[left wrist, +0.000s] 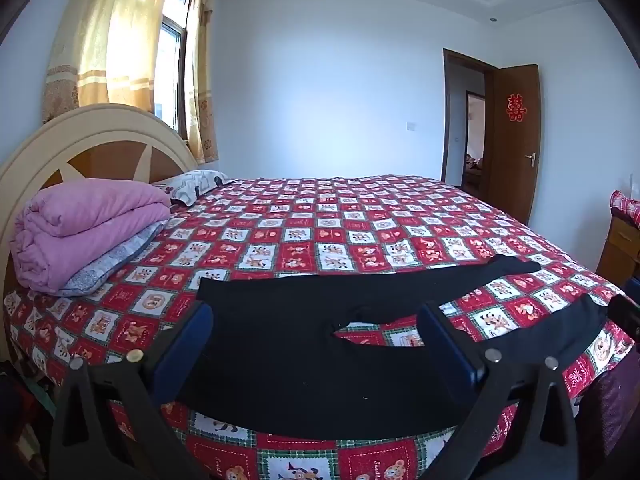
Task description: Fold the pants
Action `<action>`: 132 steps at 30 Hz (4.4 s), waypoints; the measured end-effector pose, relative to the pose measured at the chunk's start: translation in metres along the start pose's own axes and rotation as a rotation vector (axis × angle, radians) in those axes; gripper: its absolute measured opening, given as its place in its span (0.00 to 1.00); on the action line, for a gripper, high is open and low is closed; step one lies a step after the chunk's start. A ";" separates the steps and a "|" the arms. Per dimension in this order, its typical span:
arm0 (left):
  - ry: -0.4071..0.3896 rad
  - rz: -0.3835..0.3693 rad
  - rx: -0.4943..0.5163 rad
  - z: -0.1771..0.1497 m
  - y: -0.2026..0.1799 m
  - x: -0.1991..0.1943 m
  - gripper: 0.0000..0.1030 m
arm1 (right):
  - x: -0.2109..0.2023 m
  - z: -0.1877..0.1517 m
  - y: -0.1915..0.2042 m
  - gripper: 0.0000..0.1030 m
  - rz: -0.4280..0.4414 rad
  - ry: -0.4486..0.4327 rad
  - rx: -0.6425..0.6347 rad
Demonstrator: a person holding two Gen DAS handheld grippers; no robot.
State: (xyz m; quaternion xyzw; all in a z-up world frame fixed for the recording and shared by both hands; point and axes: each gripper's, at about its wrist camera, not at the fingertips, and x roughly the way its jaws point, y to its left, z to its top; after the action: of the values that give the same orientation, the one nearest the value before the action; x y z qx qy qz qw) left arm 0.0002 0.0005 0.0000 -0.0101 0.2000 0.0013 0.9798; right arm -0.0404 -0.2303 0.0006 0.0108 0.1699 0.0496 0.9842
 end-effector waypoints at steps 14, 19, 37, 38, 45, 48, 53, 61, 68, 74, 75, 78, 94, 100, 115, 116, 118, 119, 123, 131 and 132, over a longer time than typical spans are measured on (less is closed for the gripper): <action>0.003 -0.005 -0.023 -0.003 0.005 0.004 1.00 | 0.003 -0.010 0.003 0.99 0.000 0.010 0.005; 0.005 -0.003 -0.020 -0.003 0.004 0.004 1.00 | 0.006 -0.006 0.000 0.99 -0.002 0.022 0.011; 0.008 -0.006 -0.020 -0.005 0.000 0.003 1.00 | 0.013 -0.009 -0.002 0.99 -0.009 0.049 0.017; 0.008 -0.005 -0.018 -0.005 0.000 0.004 1.00 | 0.013 -0.009 -0.002 0.99 -0.012 0.050 0.017; 0.018 -0.008 -0.011 -0.008 -0.004 0.006 1.00 | 0.016 -0.010 -0.006 0.99 -0.024 0.058 0.024; 0.018 -0.012 -0.008 -0.010 -0.008 0.006 1.00 | 0.018 -0.010 -0.005 0.99 -0.026 0.060 0.020; 0.019 -0.011 -0.009 -0.010 -0.008 0.006 1.00 | 0.021 -0.012 -0.004 0.99 -0.026 0.070 0.015; 0.025 -0.014 -0.008 -0.010 -0.007 0.005 1.00 | 0.023 -0.014 -0.003 0.99 -0.027 0.075 0.015; 0.026 -0.013 -0.007 -0.010 -0.008 0.006 1.00 | 0.024 -0.016 -0.003 0.99 -0.026 0.082 0.014; 0.028 -0.014 -0.007 -0.010 -0.007 0.007 1.00 | 0.024 -0.016 -0.001 0.99 -0.025 0.082 0.012; 0.029 -0.015 -0.007 -0.010 -0.007 0.007 1.00 | 0.024 -0.016 -0.001 0.99 -0.026 0.083 0.012; 0.037 -0.014 -0.008 -0.011 -0.004 0.010 1.00 | 0.025 -0.016 0.000 0.99 -0.027 0.088 0.012; 0.189 0.032 -0.030 -0.046 0.033 0.083 1.00 | 0.050 -0.035 -0.009 0.99 -0.017 0.126 -0.010; 0.283 0.151 -0.107 -0.045 0.096 0.146 1.00 | 0.090 -0.057 -0.040 0.99 -0.079 0.227 0.005; 0.482 0.091 -0.108 -0.009 0.157 0.324 0.64 | 0.155 -0.062 -0.157 0.95 -0.197 0.332 0.156; 0.499 0.072 -0.118 -0.010 0.157 0.331 0.63 | 0.159 -0.058 -0.163 0.94 -0.204 0.334 0.152; 0.525 0.031 -0.129 -0.012 0.158 0.342 0.48 | 0.169 -0.049 -0.176 0.87 -0.215 0.333 0.139; 0.544 0.014 -0.133 -0.015 0.157 0.349 0.43 | 0.174 -0.044 -0.183 0.83 -0.221 0.326 0.125; 0.518 -0.039 -0.165 -0.024 0.162 0.354 0.42 | 0.207 -0.029 -0.211 0.55 -0.244 0.362 0.090; 0.486 -0.049 -0.201 -0.025 0.167 0.353 0.36 | 0.273 0.020 -0.300 0.44 -0.310 0.390 0.202; 0.479 -0.047 -0.201 -0.026 0.166 0.352 0.36 | 0.279 0.025 -0.308 0.44 -0.316 0.388 0.213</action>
State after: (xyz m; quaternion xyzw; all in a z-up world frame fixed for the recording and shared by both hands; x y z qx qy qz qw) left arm 0.3124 0.1653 -0.1648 -0.1121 0.4249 -0.0039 0.8983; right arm 0.2582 -0.5085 -0.0805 0.0780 0.3593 -0.1214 0.9220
